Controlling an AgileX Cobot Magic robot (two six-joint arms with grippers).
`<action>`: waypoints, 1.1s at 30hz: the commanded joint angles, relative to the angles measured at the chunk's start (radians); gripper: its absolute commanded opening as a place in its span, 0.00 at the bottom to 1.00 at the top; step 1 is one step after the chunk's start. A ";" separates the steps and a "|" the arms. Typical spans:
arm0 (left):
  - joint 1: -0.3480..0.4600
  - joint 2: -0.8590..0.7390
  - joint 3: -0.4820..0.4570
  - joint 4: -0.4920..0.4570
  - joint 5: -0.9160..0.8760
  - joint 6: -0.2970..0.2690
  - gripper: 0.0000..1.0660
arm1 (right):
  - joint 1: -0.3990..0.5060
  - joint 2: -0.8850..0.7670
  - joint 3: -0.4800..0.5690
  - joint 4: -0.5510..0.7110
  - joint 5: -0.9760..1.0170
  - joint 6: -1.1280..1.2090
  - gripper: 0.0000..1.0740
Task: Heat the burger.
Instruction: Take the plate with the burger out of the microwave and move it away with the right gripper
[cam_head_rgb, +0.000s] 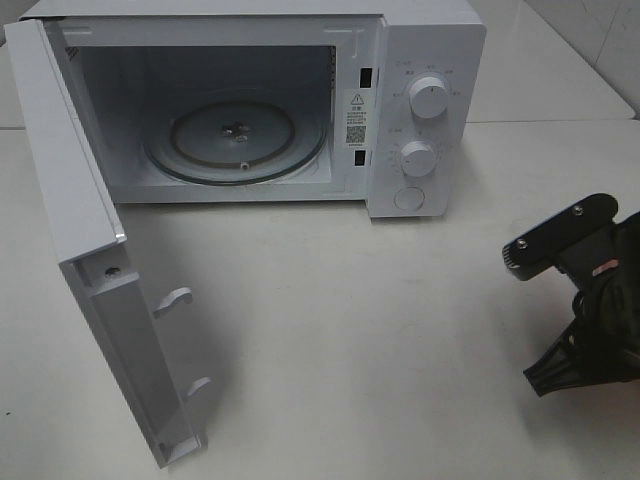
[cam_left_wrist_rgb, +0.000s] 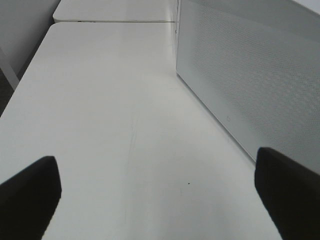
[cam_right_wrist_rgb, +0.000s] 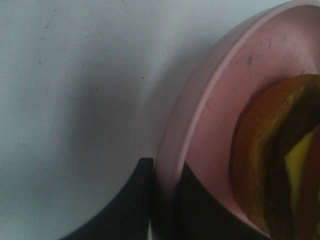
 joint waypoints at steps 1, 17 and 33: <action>0.001 -0.020 0.003 -0.001 -0.008 -0.006 0.94 | -0.005 0.077 -0.006 -0.120 0.028 0.085 0.06; 0.001 -0.020 0.003 -0.001 -0.008 -0.006 0.94 | -0.133 0.302 -0.008 -0.320 -0.004 0.405 0.11; 0.001 -0.020 0.003 -0.001 -0.008 -0.006 0.94 | -0.130 0.250 -0.010 -0.295 -0.006 0.362 0.51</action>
